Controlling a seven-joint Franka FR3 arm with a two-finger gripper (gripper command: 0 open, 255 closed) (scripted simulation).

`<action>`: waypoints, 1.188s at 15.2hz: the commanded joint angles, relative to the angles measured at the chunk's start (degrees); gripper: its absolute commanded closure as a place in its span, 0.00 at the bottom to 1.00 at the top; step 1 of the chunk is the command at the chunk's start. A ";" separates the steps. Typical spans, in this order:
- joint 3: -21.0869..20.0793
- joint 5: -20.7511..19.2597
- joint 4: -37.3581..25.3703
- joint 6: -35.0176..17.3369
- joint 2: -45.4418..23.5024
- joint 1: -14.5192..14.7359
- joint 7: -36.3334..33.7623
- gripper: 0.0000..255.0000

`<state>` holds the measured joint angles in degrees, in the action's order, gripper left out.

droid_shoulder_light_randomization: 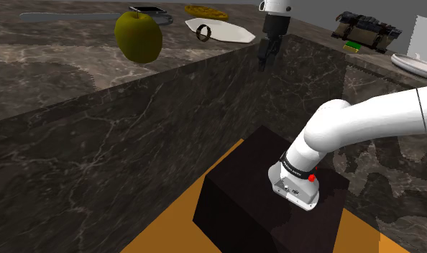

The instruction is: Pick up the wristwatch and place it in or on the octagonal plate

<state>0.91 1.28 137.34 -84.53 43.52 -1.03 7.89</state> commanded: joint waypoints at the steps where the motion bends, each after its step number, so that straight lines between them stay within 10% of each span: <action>1: 0.00 0.00 0.00 0.00 0.00 0.00 0.00 0.00; 18: -8.59 3.37 -34.11 -2.84 -27.77 2.91 -11.00 0.00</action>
<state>-7.16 4.76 105.99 -87.37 17.92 1.75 -2.36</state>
